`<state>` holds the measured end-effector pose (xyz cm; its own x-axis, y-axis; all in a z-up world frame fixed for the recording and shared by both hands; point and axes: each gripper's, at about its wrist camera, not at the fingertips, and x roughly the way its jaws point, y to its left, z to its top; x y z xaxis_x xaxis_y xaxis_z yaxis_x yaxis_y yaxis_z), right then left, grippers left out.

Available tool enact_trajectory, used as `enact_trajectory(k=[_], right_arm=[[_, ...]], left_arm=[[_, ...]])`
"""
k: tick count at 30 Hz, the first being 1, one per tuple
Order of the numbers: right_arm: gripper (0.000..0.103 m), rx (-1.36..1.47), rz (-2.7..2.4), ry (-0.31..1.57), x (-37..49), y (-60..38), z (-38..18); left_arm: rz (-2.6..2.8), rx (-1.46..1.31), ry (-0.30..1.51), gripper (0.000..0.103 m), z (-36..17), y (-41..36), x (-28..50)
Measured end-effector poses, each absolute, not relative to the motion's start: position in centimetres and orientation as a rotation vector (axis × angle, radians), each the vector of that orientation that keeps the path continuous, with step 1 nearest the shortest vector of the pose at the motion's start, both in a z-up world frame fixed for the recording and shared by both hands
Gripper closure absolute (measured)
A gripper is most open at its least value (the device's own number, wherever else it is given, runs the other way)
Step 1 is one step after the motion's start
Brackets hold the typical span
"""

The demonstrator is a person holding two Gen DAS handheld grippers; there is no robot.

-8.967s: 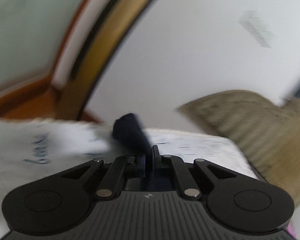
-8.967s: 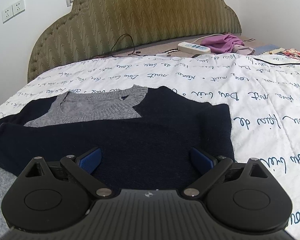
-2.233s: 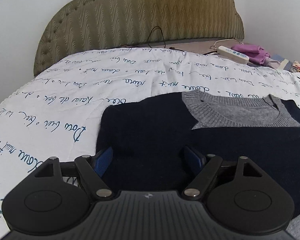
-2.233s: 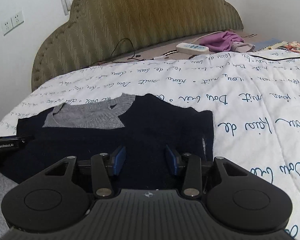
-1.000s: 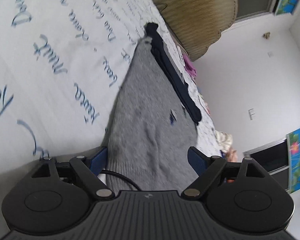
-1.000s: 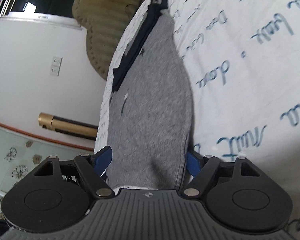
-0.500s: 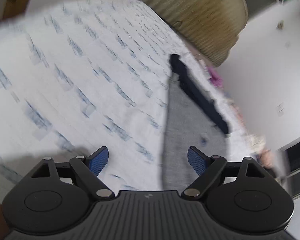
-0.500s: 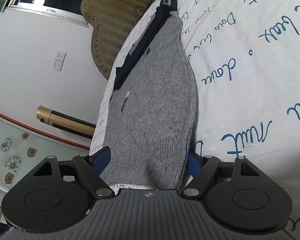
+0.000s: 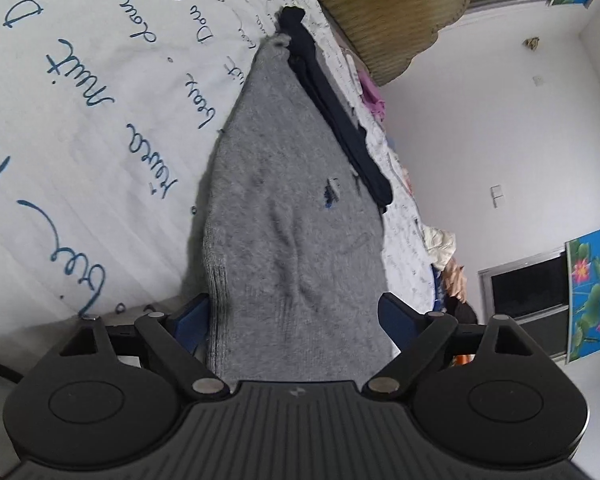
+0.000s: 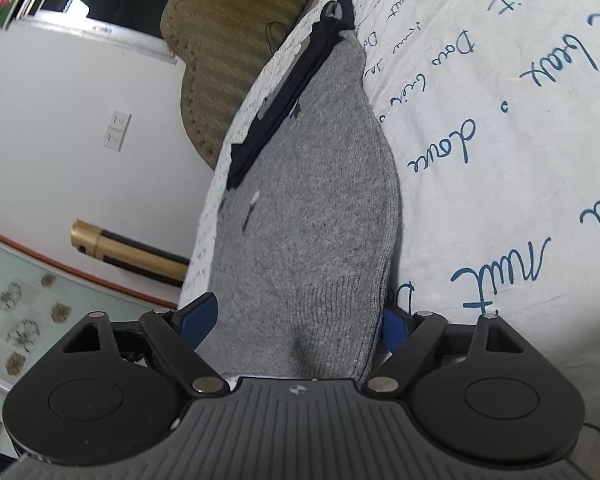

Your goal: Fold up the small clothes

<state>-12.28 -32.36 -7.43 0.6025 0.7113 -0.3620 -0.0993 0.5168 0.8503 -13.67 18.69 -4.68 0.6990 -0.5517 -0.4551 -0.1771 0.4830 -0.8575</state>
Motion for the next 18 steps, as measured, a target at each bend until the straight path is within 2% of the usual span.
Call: enact_trajectory(k=[5,7,8,9,10,11,12,13,14,15,18], right_arm=[[0.02,0.907,0.573,0.798,-11.9,-32.4,-7.5],[0.02,0.89,0.577,0.812,-11.4,-31.9,-7.4],[0.02,0.881,0.581,0.821,-11.1,-31.7,-7.3],[0.022,0.872,0.586,0.828,-10.9,-31.4,-7.3],[0.029,0.861,0.586,0.839,-10.7,-31.1,-7.3],[0.044,0.848,0.59,0.855,-10.6,-30.9,-7.3],[0.054,0.842,0.594,0.881,-10.4,-30.7,-7.6],[0.08,0.84,0.591,0.906,-10.3,-30.6,-8.0],[0.093,0.832,0.587,0.936,-10.1,-30.4,-8.6],[0.093,0.819,0.589,0.951,-10.2,-30.1,-9.1],[0.094,0.83,0.615,0.93,-10.7,-29.9,-9.0]], left_arm=[[-0.283,-1.058,0.811,0.021,-4.9,17.8,-13.2],[-0.269,-1.042,0.87,0.039,-5.7,16.9,-12.5],[-0.269,-1.026,0.887,0.044,-5.9,16.4,-12.4],[-0.271,-1.003,0.898,0.053,-6.0,16.0,-12.3],[-0.267,-0.983,0.914,0.056,-6.1,15.6,-12.1],[-0.263,-0.975,0.917,0.056,-6.1,15.4,-12.1],[-0.26,-0.971,0.914,0.059,-6.1,15.4,-12.2],[-0.254,-0.961,0.918,0.081,-6.2,15.4,-12.2],[-0.232,-0.945,0.938,0.095,-6.3,15.4,-12.1],[-0.197,-0.93,0.958,0.098,-6.6,15.4,-12.1],[-0.189,-0.885,0.952,0.099,-6.1,15.6,-12.4]])
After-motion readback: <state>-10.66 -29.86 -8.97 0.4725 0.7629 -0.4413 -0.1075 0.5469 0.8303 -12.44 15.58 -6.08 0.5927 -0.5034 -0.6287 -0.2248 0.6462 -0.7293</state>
